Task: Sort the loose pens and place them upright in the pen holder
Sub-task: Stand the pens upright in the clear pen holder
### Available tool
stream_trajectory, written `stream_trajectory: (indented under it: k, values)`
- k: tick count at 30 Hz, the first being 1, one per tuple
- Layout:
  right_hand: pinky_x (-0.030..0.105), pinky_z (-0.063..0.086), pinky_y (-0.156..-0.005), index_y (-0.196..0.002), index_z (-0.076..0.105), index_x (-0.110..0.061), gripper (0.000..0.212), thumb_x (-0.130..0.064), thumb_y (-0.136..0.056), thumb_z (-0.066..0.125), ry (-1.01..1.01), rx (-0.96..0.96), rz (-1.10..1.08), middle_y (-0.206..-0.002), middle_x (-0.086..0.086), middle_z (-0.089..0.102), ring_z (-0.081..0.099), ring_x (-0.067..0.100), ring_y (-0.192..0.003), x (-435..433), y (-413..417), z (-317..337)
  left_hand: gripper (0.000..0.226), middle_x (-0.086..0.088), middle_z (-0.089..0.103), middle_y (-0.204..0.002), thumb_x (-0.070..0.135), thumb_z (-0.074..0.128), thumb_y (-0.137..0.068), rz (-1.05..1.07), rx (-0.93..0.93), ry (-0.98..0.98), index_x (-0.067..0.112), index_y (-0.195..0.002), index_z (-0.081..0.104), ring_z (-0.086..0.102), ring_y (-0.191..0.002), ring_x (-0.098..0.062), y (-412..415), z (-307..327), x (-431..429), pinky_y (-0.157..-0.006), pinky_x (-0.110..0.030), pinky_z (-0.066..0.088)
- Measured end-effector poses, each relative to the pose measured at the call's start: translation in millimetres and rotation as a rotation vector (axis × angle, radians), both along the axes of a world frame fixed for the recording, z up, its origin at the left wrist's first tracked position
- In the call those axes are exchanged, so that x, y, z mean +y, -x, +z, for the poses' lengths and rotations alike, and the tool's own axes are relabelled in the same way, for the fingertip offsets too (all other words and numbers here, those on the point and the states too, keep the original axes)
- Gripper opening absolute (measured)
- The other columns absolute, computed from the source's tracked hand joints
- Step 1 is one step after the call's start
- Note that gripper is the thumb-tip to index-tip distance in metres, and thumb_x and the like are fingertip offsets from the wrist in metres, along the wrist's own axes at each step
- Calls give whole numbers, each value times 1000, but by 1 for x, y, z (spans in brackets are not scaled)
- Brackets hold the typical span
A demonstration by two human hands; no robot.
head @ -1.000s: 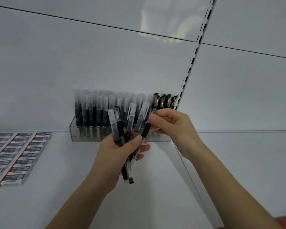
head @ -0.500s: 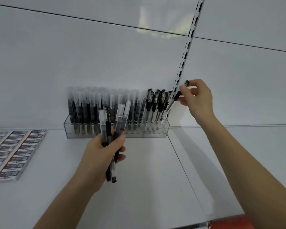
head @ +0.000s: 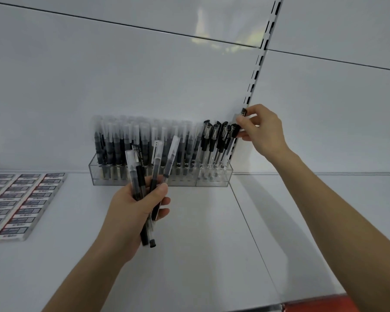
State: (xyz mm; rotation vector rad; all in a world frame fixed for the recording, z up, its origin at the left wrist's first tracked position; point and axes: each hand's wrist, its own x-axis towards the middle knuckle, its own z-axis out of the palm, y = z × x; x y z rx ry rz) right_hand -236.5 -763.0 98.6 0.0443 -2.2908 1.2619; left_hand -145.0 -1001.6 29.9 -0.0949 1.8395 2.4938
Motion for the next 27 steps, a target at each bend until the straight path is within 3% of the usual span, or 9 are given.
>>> stream_trajectory:
  k: [3, 7, 11, 13, 16, 20, 27]
  values:
    - [12, 48, -47, -93, 53, -11, 7, -13, -89, 58, -62, -55, 27, -88, 18, 63, 60, 0, -47, -2, 2, -11, 11, 1, 66, -70, 7, 59, -84, -18, 1, -16, 15, -87, 65, 66, -60, -8, -1, 0, 2, -53, -19, 53]
    - [17, 52, -56, -92, 52, -12, 6, -15, -90, 57, -68, -121, 21, -88, 18, 64, 60, 2, -48, -5, 2, -30, 10, 2, 70, -64, 7, 56, -85, -38, 9, -45, 12, -87, 64, 68, -58, -9, -1, 1, 3, -53, -19, 56]
    - [23, 50, -66, -105, 58, -11, 21, -22, -88, 61, -92, -134, -63, -94, 13, 67, 65, 17, -72, -5, -4, -29, 10, 1, 72, -65, 8, 55, -85, -58, 26, -52, 11, -89, 63, 69, -61, -10, -2, 2, 2, -54, -19, 56]
    - [20, 45, -72, -104, 61, -11, 22, -24, -86, 62, -56, -21, -156, -90, 7, 67, 63, 17, -81, -9, -18, -25, 10, 0, 73, -67, 8, 55, -85, -63, 30, -59, 11, -90, 63, 70, -62, -10, -2, 2, 1, -54, -19, 56]
    - [21, 52, -68, -81, 64, -17, 6, -20, -86, 61, 208, 25, -5, -76, 0, 69, 66, 9, -70, -30, -48, -23, 11, 0, 73, -69, 9, 55, -85, -89, 33, -58, 10, -92, 64, 70, -63, -11, -1, 2, 4, -53, -19, 55]
    - [19, 54, -61, -80, 66, -21, 9, -23, -86, 61, 298, -159, 285, -68, -5, 70, 66, 7, -66, -60, -69, -23, 11, 0, 74, -71, 8, 56, -85, -134, 53, -43, 12, -91, 64, 70, -64, -11, -1, 2, 12, -54, -18, 55]
    - [20, 55, -56, -78, 64, -15, 10, -13, -87, 60, 448, -165, 298, -63, -2, 70, 67, 10, -58, -60, -58, -12, 13, -3, 75, -81, 11, 57, -85, -95, 79, 34, 4, -95, 60, 72, -78, -18, 5, -1, 7, -63, -25, 59]
